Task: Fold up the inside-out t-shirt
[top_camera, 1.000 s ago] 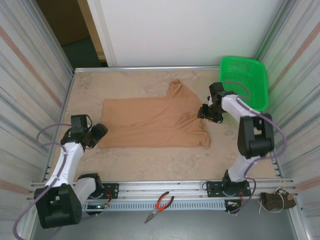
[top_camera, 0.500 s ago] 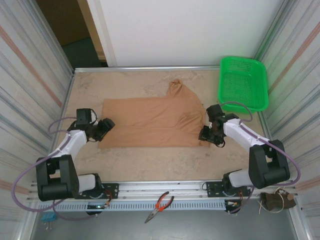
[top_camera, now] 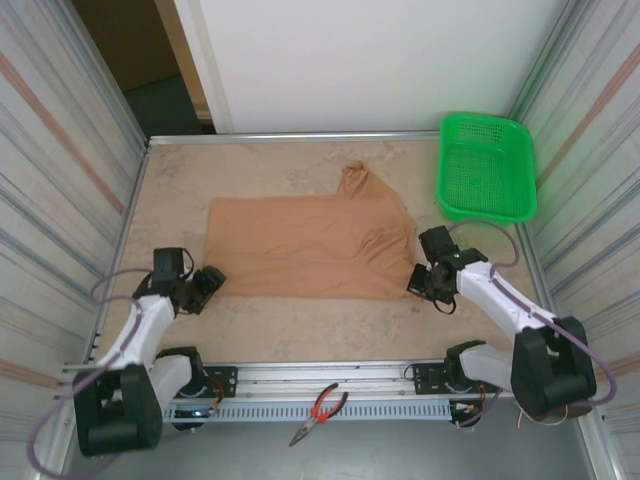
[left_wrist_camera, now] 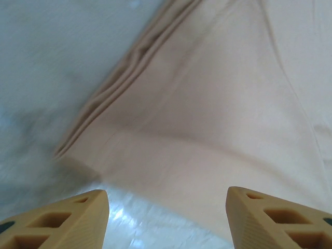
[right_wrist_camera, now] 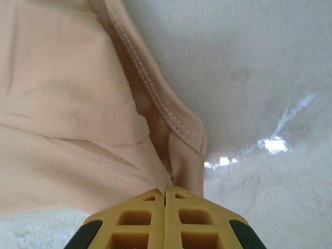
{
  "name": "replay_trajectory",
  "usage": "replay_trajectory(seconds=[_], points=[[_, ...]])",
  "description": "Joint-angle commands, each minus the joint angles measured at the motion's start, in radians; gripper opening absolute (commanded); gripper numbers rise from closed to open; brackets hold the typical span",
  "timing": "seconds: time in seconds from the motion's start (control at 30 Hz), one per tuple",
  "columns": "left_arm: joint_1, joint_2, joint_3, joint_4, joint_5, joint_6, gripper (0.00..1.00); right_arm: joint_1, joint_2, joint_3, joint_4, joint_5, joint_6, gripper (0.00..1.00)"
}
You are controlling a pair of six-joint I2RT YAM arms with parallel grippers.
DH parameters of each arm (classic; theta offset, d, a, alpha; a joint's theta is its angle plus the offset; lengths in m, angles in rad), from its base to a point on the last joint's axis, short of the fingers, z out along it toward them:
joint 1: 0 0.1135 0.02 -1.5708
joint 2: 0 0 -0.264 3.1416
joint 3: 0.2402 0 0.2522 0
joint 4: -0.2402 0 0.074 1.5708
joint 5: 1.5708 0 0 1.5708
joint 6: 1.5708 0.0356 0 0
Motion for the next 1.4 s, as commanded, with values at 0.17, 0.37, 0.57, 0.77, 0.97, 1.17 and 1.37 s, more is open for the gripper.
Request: replay_trajectory(seconds=[0.17,0.37,0.57,0.77,0.97,1.17,1.37], points=[[-0.030,-0.256,0.027,-0.211,-0.044,-0.041,0.65,0.008,-0.069,0.144,-0.163,0.044,0.006,0.48],[-0.029,-0.072,0.180,-0.026,-0.003,0.040,0.72,-0.012,0.157,0.508,-0.218,0.075,-0.119,0.56],[-0.027,0.251,0.397,0.079,0.009,0.148,0.75,-0.049,0.441,0.838,-0.192,0.020,-0.164,0.57],[-0.021,0.558,0.637,0.085,0.038,0.237,0.79,-0.091,0.707,1.064,-0.150,-0.012,-0.198,0.60],[0.010,0.722,0.786,0.108,0.066,0.282,0.83,-0.137,0.936,1.287,-0.134,-0.091,-0.208,0.61],[0.059,0.798,0.874,0.086,0.076,0.335,0.85,-0.127,1.115,1.515,-0.135,-0.149,-0.238,0.62],[0.076,0.871,0.943,0.081,0.098,0.349,0.85,-0.108,1.242,1.678,-0.164,-0.149,-0.269,0.62]])
